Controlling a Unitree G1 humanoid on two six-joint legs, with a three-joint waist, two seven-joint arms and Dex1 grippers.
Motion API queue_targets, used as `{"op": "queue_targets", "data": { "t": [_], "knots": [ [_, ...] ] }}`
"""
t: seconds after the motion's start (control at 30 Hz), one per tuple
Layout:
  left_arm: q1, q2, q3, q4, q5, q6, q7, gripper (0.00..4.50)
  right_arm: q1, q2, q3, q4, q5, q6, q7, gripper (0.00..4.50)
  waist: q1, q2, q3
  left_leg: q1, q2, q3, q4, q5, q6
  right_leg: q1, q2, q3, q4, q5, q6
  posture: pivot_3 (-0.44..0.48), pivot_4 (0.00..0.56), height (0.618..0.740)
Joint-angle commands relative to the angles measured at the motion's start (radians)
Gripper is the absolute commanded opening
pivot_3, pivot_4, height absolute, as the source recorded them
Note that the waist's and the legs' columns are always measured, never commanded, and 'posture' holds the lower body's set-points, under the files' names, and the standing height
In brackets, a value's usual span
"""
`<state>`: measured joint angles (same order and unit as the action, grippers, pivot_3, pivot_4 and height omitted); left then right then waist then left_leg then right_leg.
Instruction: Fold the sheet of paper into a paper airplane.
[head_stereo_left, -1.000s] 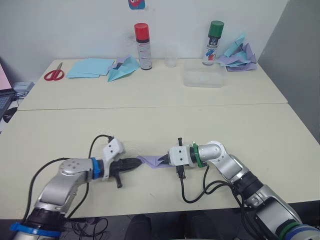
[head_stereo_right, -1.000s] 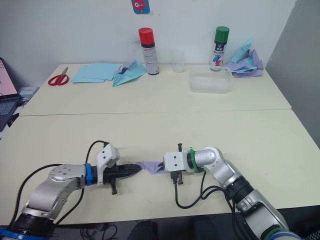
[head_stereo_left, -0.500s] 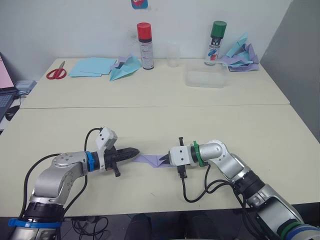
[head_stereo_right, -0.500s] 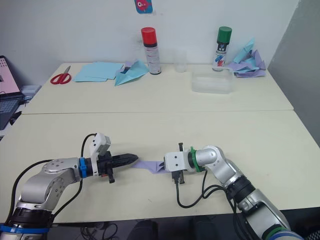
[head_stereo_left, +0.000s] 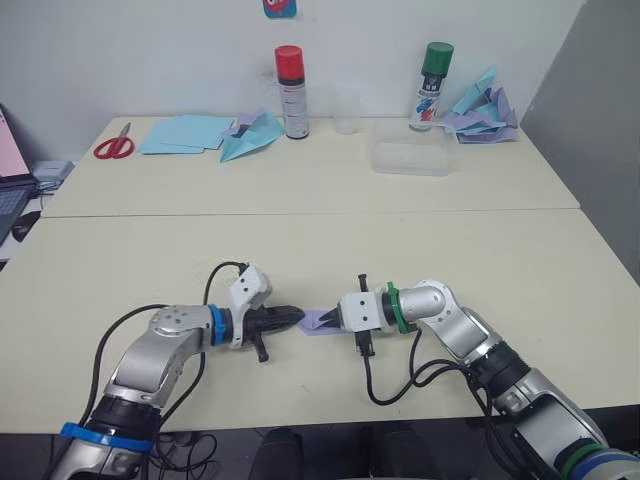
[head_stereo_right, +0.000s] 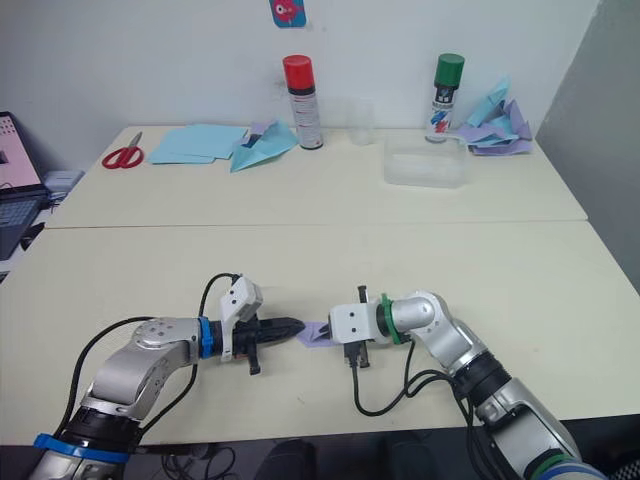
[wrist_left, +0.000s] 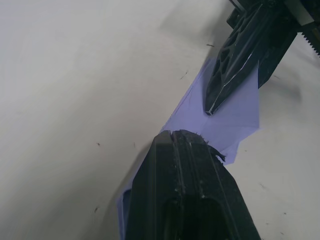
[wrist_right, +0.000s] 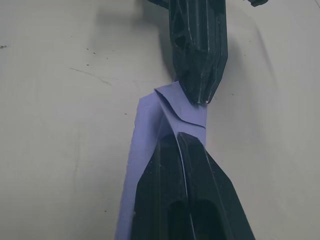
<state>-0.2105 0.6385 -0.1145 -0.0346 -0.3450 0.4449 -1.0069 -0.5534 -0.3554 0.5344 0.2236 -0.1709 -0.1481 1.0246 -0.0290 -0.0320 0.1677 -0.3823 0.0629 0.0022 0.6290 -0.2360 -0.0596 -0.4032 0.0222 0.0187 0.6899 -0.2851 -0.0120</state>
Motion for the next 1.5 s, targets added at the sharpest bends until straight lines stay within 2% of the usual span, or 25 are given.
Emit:
{"op": "queue_targets", "data": {
  "t": [0.03, 0.1, 0.33, 0.47, 0.6, 0.7, 0.77, 0.87, 0.93, 1.03, 1.13, 1.33, 1.5],
  "knots": [
    [0.006, 0.007, -0.037, 0.058, 0.057, -0.006, 0.007, 0.0, 0.029, -0.042, 0.034, -0.024, -0.001, 0.037, 0.082, 0.41, 0.001, 0.0, -0.001, 0.0, 0.0, 0.0, 0.0, 0.0, 0.0, 0.0, 0.0, 0.0, 0.0, 0.0, 0.0, 0.0, 0.15, 0.74],
    [0.002, 0.004, -0.043, 0.07, 0.061, -0.014, 0.006, 0.0, 0.031, -0.062, 0.035, -0.069, 0.015, 0.069, 0.123, 0.91, 0.002, 0.001, -0.001, 0.0, -0.001, 0.0, 0.0, 0.0, 0.0, 0.0, 0.0, 0.0, 0.0, 0.0, 0.0, 0.0, 0.15, 0.74],
    [-0.013, -0.006, -0.062, 0.09, 0.066, -0.021, 0.009, 0.0, 0.045, -0.197, 0.007, -0.253, 0.1, 0.221, 0.278, 3.21, 0.006, 0.003, -0.003, 0.0, -0.001, 0.0, 0.0, 0.0, 0.0, 0.001, 0.0, -0.001, -0.001, 0.0, 0.0, 0.0, 0.15, 0.74],
    [-0.02, -0.018, -0.071, 0.1, 0.079, -0.036, 0.022, 0.0, 0.037, -0.238, -0.051, -0.337, 0.198, 0.375, 0.31, 3.21, 0.008, 0.004, -0.003, 0.0, -0.001, -0.001, 0.001, 0.0, 0.0, 0.003, 0.0, -0.001, -0.002, 0.0, 0.001, 0.0, 0.15, 0.74],
    [-0.02, -0.025, -0.069, 0.102, 0.084, -0.039, 0.021, 0.0, -0.009, -0.198, -0.128, -0.388, 0.305, 0.548, 0.272, 3.21, 0.008, 0.004, -0.003, 0.001, -0.001, -0.001, 0.001, 0.0, 0.0, 0.002, 0.0, -0.001, -0.001, 0.001, 0.002, 0.0, 0.15, 0.74],
    [-0.025, -0.031, -0.069, 0.11, 0.09, -0.043, 0.022, 0.0, -0.045, -0.089, -0.207, -0.372, 0.38, 0.671, 0.155, 2.59, 0.008, 0.004, -0.003, 0.001, -0.001, -0.002, 0.001, 0.0, 0.0, 0.003, 0.0, -0.001, -0.001, 0.001, 0.002, 0.0, 0.15, 0.74],
    [-0.029, -0.036, -0.07, 0.115, 0.093, -0.046, 0.025, 0.0, -0.049, -0.01, -0.232, -0.343, 0.385, 0.706, 0.062, 1.9, 0.009, 0.004, -0.003, 0.001, -0.001, -0.002, 0.001, 0.0, 0.0, 0.003, 0.0, -0.001, -0.001, 0.001, 0.002, 0.0, 0.15, 0.74],
    [-0.03, -0.04, -0.068, 0.118, 0.098, -0.05, 0.027, 0.0, -0.021, 0.066, -0.191, -0.305, 0.317, 0.664, -0.053, 0.79, 0.014, 0.004, -0.003, 0.001, -0.001, -0.002, 0.001, 0.0, 0.0, 0.004, 0.0, -0.002, -0.002, 0.001, 0.002, 0.0, 0.15, 0.74],
    [-0.031, -0.041, -0.067, 0.119, 0.101, -0.051, 0.028, 0.0, -0.002, 0.075, -0.142, -0.287, 0.259, 0.596, -0.092, 0.03, 0.016, 0.004, -0.003, 0.0, -0.002, -0.001, 0.001, 0.0, 0.0, 0.004, -0.001, -0.001, -0.003, 0.001, 0.002, 0.0, 0.15, 0.74],
    [-0.035, -0.042, -0.066, 0.126, 0.112, -0.059, 0.037, 0.0, 0.039, 0.071, -0.064, -0.27, 0.184, 0.527, -0.126, 0.01, 0.016, 0.005, -0.003, 0.0, -0.003, -0.001, 0.001, 0.0, 0.0, 0.005, -0.002, -0.001, -0.006, 0.002, 0.004, 0.0, 0.15, 0.74],
    [-0.038, -0.044, -0.066, 0.131, 0.116, -0.064, 0.037, 0.0, 0.06, 0.073, -0.044, -0.249, 0.156, 0.533, -0.154, 0.01, 0.016, 0.005, -0.003, 0.0, -0.002, -0.001, 0.001, 0.0, 0.0, 0.005, -0.002, -0.001, -0.007, 0.003, 0.005, 0.0, 0.15, 0.74],
    [-0.043, -0.046, -0.067, 0.138, 0.121, -0.065, 0.036, 0.0, 0.072, 0.097, -0.086, -0.19, 0.147, 0.617, -0.239, 0.01, 0.016, 0.005, -0.003, 0.002, -0.002, -0.001, 0.001, 0.001, 0.001, 0.007, -0.001, -0.001, -0.007, 0.004, 0.005, 0.0, 0.15, 0.74],
    [-0.047, -0.047, -0.068, 0.144, 0.124, -0.067, 0.031, 0.0, 0.082, 0.093, -0.104, -0.216, 0.171, 0.666, -0.233, 0.01, 0.017, 0.005, -0.003, 0.002, -0.002, -0.001, 0.001, 0.001, 0.001, 0.008, -0.001, -0.002, -0.008, 0.004, 0.005, 0.0, 0.15, 0.74]
  ]
}}
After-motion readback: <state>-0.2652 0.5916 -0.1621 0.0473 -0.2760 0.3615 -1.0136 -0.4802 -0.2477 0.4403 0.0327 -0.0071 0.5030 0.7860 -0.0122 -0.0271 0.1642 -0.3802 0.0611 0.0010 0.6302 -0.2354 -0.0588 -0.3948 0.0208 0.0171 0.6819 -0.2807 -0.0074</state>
